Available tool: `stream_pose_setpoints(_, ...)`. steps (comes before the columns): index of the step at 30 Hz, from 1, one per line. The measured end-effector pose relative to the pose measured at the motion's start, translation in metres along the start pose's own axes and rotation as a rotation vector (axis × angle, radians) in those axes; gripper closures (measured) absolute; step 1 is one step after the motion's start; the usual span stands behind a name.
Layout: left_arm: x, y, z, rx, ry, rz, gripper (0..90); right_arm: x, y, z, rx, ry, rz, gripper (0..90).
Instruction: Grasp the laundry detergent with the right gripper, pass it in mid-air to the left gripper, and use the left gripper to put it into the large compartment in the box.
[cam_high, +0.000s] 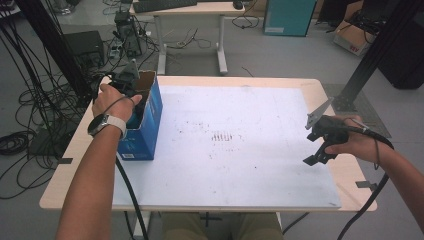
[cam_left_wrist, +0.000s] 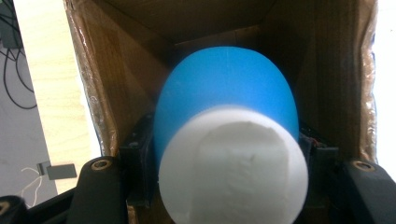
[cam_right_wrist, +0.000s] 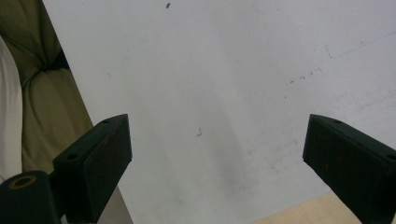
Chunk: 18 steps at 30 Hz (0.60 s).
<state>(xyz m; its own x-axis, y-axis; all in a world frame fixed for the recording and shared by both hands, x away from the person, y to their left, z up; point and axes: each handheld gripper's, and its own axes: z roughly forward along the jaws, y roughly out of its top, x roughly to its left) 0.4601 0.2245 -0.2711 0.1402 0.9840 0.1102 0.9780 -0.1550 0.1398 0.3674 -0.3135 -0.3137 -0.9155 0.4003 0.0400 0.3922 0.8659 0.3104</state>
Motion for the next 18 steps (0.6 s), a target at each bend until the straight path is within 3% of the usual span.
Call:
stream_pose_setpoints(8, -0.0005, 0.0002, 0.0001, 0.003, 0.002, 0.006, 37.5, 0.0004, 0.0000, 0.0018, 0.007, -0.001, -0.003, 7.9)
stream_pose_setpoints(9, -0.0006, 0.0001, 0.0000, 0.004, 0.002, 0.006, 37.6, -0.0008, 0.0000, 0.0029, -0.001, 0.005, -0.022, 7.8)
stream_pose_setpoints(18, -0.0017, 0.0002, 0.0000, 0.007, 0.007, 0.004, 37.6, 0.0006, -0.0002, 0.0028, 0.010, -0.001, -0.011, 7.8)
